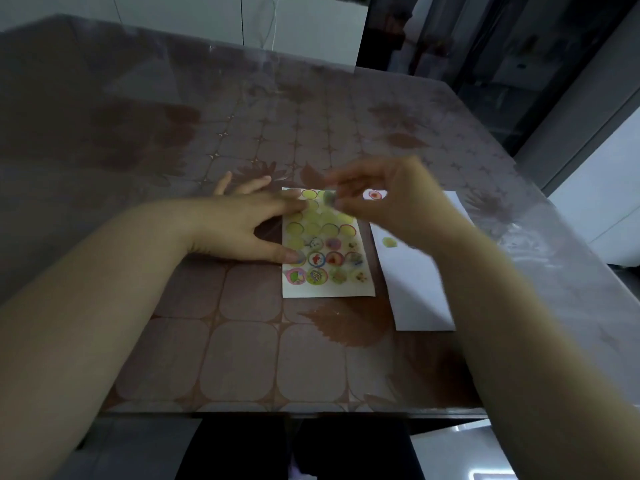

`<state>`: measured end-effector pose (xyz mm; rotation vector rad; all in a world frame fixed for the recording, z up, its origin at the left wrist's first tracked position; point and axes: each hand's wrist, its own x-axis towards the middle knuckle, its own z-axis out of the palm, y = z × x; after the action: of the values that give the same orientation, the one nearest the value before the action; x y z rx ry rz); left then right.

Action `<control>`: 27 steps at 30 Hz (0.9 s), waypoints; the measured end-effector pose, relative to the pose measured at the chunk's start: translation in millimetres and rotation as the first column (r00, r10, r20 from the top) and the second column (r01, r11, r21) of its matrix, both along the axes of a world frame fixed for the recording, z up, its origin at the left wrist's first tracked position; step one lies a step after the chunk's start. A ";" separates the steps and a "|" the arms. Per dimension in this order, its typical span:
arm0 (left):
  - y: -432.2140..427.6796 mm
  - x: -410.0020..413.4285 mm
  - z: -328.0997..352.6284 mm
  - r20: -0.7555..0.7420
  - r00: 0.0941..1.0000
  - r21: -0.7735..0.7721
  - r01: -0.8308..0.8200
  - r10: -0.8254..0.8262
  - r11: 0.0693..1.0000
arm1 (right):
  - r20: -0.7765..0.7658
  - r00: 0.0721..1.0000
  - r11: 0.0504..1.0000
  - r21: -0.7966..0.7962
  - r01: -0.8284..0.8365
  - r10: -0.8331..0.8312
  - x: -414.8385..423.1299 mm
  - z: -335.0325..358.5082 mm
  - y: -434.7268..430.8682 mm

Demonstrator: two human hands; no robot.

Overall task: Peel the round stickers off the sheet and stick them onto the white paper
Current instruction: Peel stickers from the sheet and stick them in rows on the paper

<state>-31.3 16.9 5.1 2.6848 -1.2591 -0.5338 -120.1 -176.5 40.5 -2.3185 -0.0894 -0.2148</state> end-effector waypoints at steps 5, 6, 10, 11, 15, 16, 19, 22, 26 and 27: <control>-1.2 4.8 -4.8 0.039 0.999 -0.055 0.006 -0.004 0.998 | -0.248 0.957 0.976 -0.192 0.106 -0.153 -25.6 32.9 -45.2; -1.3 5.8 -6.5 0.047 0.999 -0.074 0.012 -0.009 0.997 | -0.295 0.942 0.973 -0.209 0.101 -0.161 -30.7 31.0 -48.6; -2.5 10.9 -15.9 0.123 0.992 -0.174 0.040 -0.019 0.984 | -0.363 0.905 0.974 -0.127 0.187 -0.221 -44.4 1.3 -49.8; -2.8 11.4 -17.1 0.133 0.991 -0.181 0.048 -0.024 0.982 | -0.366 0.896 0.968 -0.106 0.228 -0.251 -45.3 -6.1 -48.8; -2.4 12.4 -19.5 0.145 0.989 -0.222 0.054 -0.022 0.974 | -0.374 0.876 0.951 -0.067 0.301 -0.304 -45.2 -17.3 -44.7; -2.5 12.5 -19.7 0.151 0.988 -0.229 0.055 -0.021 0.972 | -0.372 0.877 0.951 -0.061 0.303 -0.304 -45.0 -17.3 -44.3; -2.9 11.3 -18.3 0.163 0.986 -0.251 0.059 -0.018 0.966 | -0.363 0.878 0.949 -0.084 0.304 -0.313 -44.7 -18.0 -42.5; -3.1 5.1 -11.7 0.136 0.990 -0.265 0.067 -0.032 0.962 | -0.342 0.883 0.946 -0.086 0.311 -0.321 -42.5 -19.9 -42.2; -5.0 -0.9 -6.2 0.064 0.996 -0.283 0.075 -0.059 0.956 | -0.349 0.868 0.936 -0.124 0.330 -0.353 -38.8 -19.0 -46.0; -5.2 -1.0 -6.3 0.070 0.996 -0.286 0.080 -0.062 0.955 | -0.360 0.867 0.939 -0.127 0.321 -0.345 -38.6 -18.9 -46.6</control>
<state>-32.3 11.6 -1.3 2.4371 -1.3369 -0.2539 -158.8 -223.2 21.6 -2.3834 0.5107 0.0698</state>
